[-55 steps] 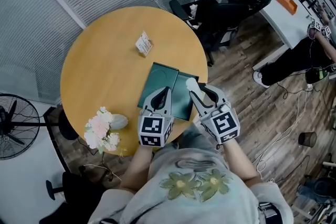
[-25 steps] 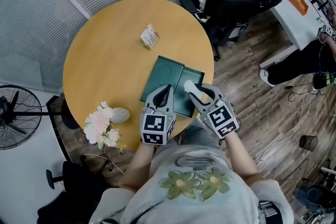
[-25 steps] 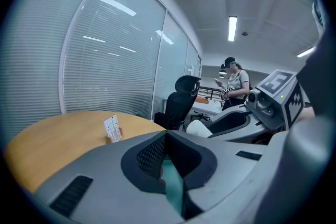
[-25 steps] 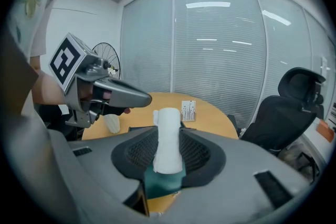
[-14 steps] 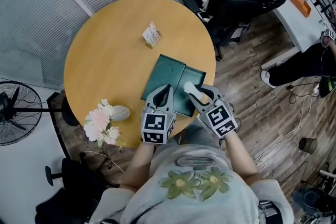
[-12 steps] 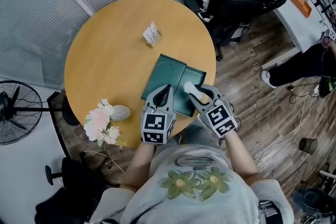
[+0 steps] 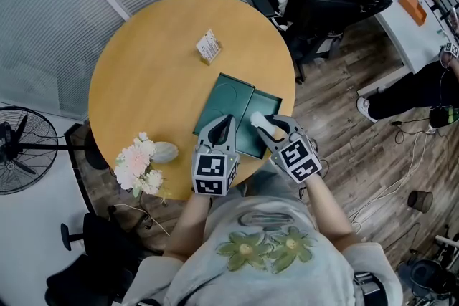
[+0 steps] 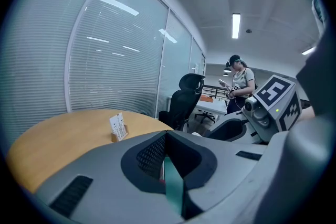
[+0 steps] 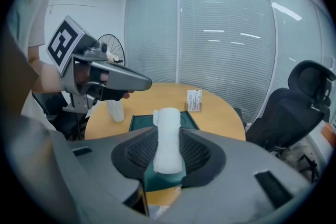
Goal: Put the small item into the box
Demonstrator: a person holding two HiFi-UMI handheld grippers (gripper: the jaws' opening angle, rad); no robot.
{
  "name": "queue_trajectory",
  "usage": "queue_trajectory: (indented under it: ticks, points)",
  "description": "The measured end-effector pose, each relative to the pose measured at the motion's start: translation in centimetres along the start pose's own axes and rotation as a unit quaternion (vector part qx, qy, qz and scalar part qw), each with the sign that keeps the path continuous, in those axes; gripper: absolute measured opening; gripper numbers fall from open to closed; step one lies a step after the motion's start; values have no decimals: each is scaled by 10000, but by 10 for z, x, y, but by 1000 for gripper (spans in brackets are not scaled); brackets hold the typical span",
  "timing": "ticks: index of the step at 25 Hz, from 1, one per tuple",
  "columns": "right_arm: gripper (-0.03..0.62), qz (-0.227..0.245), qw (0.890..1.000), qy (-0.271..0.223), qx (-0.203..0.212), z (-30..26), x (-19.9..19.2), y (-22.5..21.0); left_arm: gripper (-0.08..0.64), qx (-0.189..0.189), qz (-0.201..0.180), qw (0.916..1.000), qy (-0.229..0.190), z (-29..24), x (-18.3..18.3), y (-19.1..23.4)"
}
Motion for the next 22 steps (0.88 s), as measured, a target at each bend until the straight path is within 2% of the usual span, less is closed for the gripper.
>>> queue_trajectory:
  ticks: [22]
  points:
    - [135, 252, 9983, 365, 368, -23, -13, 5, 3, 137, -10, 9999, 26, 6, -2, 6]
Point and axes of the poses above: the fingertips, and each gripper's own axes: z backward along the fingers, y to its left, x out of its top, the point moved 10 cm from there along z, backward along the fingers, and after that the axes turned 14 degrees about z, right-handed, at the moved point
